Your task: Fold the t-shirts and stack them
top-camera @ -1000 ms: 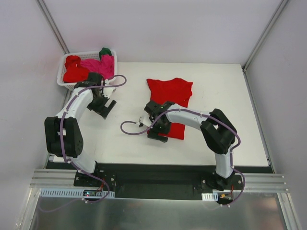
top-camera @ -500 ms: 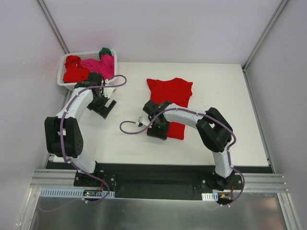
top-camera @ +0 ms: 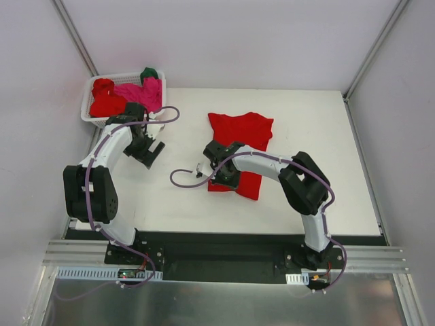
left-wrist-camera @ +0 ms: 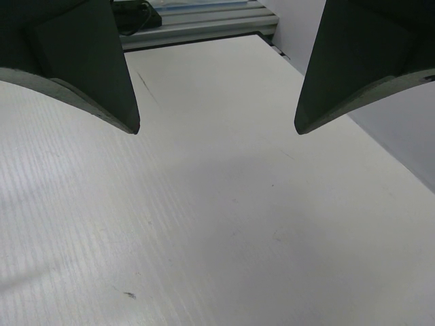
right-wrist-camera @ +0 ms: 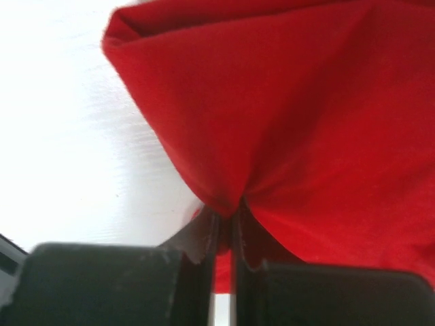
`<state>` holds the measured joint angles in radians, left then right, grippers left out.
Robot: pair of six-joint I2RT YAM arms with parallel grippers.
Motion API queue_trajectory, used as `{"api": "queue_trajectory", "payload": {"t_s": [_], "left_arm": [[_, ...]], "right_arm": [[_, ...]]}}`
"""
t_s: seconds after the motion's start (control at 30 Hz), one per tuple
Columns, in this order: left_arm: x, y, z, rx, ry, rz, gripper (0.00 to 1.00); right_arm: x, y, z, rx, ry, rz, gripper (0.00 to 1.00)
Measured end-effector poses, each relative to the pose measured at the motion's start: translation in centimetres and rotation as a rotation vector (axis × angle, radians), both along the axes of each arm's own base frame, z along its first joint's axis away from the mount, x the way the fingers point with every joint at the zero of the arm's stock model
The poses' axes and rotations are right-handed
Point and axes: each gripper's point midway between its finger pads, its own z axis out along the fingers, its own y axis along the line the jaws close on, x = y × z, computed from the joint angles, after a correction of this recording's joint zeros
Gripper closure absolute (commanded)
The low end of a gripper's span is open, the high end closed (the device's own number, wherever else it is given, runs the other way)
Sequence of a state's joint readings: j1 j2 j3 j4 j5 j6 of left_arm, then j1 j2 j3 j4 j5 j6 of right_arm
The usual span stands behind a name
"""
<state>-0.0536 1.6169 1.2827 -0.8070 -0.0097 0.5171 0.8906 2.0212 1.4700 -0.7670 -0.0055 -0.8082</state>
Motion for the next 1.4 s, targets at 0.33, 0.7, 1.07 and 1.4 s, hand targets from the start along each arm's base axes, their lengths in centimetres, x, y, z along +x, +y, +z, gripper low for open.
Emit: {"api": "queue_trajectory", "payload": {"t_s": [0.33,0.7,1.07,1.4], "left_arm": [[0.5,-0.4,0.1,0.0,-0.002,-0.012,0.01],[2.0,-0.5,0.8,0.001,-0.027,-0.021,0.01],[2.8,-1.0,1.1,0.003,-0.038,-0.044,0.01],[3.8,-1.1,1.9,0.004,-0.065,-0.049,0.01]], "right_arm": [[0.0,0.1,1.2,0.002,0.023,-0.014,0.99],[0.1,0.3,7.2,0.026,0.014,-0.008,0.99],[0.8,-0.6,13.3,0.052,-0.038,0.028,0.99],[-0.9,-2.0,15.2,0.05,0.004,0.085,0.99]]}}
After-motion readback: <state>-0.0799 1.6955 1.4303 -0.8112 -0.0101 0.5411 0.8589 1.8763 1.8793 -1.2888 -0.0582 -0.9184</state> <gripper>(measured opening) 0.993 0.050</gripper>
